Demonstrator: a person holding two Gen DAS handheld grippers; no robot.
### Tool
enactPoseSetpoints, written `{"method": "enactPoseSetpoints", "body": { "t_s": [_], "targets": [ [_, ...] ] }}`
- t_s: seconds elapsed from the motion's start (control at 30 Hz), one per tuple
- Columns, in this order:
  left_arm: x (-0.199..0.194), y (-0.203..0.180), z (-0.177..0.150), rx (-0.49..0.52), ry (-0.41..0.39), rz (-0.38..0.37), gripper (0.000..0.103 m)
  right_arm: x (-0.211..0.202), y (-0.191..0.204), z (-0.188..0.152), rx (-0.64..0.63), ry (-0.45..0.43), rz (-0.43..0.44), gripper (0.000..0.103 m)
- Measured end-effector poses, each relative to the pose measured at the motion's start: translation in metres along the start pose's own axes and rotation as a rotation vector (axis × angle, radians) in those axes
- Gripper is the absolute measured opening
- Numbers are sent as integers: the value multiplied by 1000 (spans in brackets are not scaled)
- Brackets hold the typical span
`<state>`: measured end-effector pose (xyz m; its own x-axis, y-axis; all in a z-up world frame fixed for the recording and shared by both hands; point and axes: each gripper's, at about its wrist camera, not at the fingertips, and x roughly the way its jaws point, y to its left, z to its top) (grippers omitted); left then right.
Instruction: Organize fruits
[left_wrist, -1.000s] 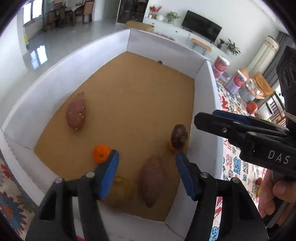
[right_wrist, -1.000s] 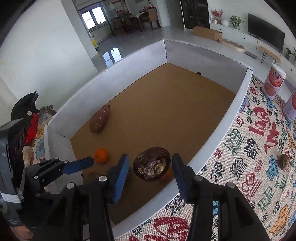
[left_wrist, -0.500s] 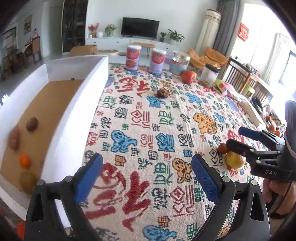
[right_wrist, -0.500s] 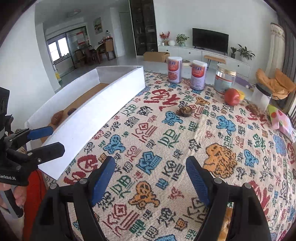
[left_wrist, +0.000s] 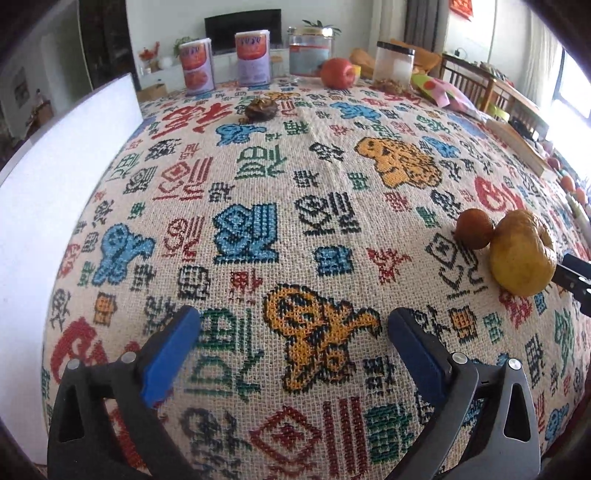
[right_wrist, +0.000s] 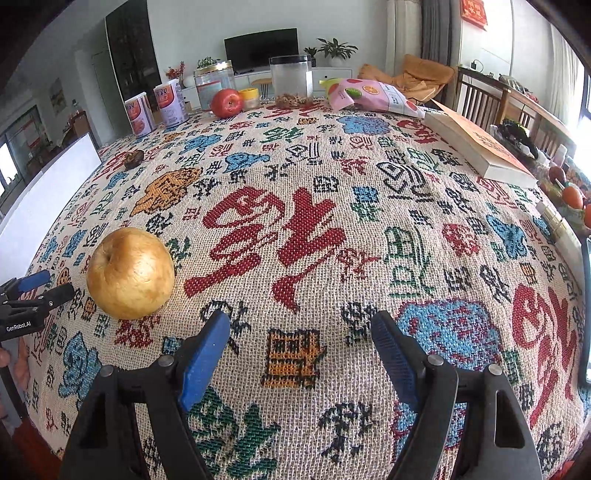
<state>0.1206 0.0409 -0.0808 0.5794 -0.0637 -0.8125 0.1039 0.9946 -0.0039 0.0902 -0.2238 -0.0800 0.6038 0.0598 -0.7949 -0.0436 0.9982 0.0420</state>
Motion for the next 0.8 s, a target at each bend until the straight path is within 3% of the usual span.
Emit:
{"method": "enactPoseSetpoints", "body": {
  "t_s": [0.27,0.8],
  "targets": [
    [1,-1,0,1,0,1,103,14,16,-5,-59,29,-38,102],
    [1,-2,-1,1,-1,1,103,15,15,-5,-54,34,-33,103]
  ]
}}
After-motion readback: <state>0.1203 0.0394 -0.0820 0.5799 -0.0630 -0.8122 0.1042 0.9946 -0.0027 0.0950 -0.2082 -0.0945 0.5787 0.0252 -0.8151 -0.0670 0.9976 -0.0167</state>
